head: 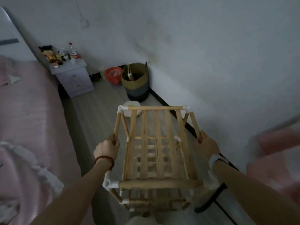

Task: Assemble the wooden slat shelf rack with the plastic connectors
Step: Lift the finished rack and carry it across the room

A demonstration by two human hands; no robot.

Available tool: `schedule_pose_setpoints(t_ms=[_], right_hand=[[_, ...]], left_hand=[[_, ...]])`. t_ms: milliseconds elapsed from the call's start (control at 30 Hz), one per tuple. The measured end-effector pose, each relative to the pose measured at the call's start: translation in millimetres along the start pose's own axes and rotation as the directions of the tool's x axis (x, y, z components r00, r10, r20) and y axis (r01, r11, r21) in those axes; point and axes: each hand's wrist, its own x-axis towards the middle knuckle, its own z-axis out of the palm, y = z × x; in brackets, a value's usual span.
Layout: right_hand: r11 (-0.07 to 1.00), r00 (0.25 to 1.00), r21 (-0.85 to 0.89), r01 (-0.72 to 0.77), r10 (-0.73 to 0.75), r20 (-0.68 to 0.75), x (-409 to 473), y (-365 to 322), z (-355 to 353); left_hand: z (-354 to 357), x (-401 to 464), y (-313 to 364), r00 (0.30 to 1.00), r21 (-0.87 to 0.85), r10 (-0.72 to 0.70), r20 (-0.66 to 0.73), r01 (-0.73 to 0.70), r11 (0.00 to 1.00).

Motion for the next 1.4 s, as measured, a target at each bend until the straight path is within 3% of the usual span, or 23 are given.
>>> schedule_pose_setpoints(t_ms=[167, 333, 633, 867, 1067, 1233, 1400], right_hand=[[0.995, 0.994, 0.020, -0.098, 0.099, -0.055, 103.1, -34.4, 5.6], [0.987, 0.987, -0.009, -0.161, 0.161, -0.023, 211.9, -53.5, 16.4], [0.935, 0.935, 0.030, -0.353, 0.354, -0.016, 405.7, -63.2, 48.6], [0.805, 0.805, 0.041, -0.592, 0.588, 0.074, 485.5, -68.3, 68.5], [0.623, 0.632, 0.118, -0.773, 0.771, 0.071, 536.6, -62.8, 129.8], [0.484, 0.502, 0.164, -0.860, 0.860, 0.097, 578.4, -45.7, 178.5], [0.415, 0.430, 0.131, -0.900, 0.893, 0.131, 596.1, -20.0, 204.5]], left_hand=[[7.0, 129.5, 37.4, 0.995, 0.006, 0.068, 0.071, -0.069, 0.998], [30.9, 252.0, 73.5, 0.982, 0.025, 0.100, 0.158, -0.106, 0.994], [106.6, 482.7, 166.6, 0.895, 0.107, 0.126, 0.428, -0.189, 0.976], [173.2, 616.6, 214.6, 0.806, 0.152, 0.122, 0.579, -0.254, 0.955], [239.1, 692.2, 258.4, 0.657, 0.159, 0.202, 0.726, -0.447, 0.880], [315.9, 746.0, 287.2, 0.622, 0.172, 0.277, 0.732, -0.563, 0.809], [363.8, 759.8, 303.5, 0.573, 0.182, 0.296, 0.764, -0.633, 0.753]])
